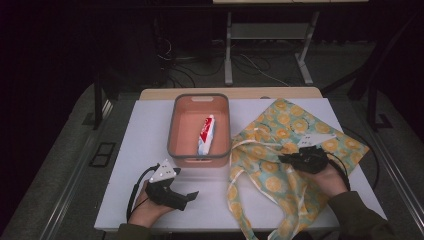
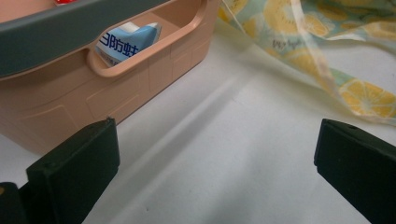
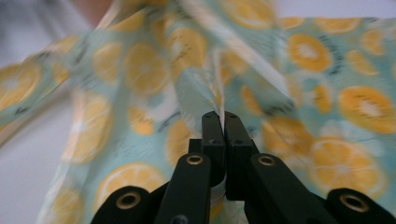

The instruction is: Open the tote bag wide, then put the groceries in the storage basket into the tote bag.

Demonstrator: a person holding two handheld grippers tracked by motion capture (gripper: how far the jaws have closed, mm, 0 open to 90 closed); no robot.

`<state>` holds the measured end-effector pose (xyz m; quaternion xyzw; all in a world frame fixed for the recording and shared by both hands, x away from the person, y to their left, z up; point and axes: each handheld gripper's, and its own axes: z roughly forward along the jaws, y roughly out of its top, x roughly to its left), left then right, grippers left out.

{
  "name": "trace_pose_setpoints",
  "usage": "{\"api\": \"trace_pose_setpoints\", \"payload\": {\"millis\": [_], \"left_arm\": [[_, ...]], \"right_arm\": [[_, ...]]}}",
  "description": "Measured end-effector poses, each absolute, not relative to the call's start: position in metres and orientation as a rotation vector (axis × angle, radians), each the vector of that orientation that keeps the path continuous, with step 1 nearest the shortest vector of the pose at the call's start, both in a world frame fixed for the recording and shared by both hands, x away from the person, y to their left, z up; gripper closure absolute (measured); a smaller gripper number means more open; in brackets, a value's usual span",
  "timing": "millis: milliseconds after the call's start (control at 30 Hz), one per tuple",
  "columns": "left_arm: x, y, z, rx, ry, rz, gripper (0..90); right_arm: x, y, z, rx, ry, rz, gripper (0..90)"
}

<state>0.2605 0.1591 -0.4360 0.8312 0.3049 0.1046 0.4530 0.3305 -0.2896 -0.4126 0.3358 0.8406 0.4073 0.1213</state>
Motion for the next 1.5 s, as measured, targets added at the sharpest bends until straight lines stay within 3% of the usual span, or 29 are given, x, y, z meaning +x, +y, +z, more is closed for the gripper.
{"api": "trace_pose_setpoints", "payload": {"millis": [333,867,1200,1500], "left_arm": [[0.261,0.161,-0.435,2.051,0.747,0.250,0.0],[0.269,0.182,-0.401,1.967,0.722,0.245,0.0],[0.304,0.152,-0.361,1.957,0.679,0.258,0.0],[0.365,0.110,-0.342,1.983,0.708,0.279,2.0]], "right_arm": [[0.360,-0.320,-0.398,1.127,2.265,1.290,89.1],[0.361,-0.320,-0.402,1.132,2.284,1.295,89.1],[0.361,-0.318,-0.402,1.117,2.298,1.289,89.1],[0.359,-0.317,-0.402,1.106,2.307,1.288,89.0]]}}
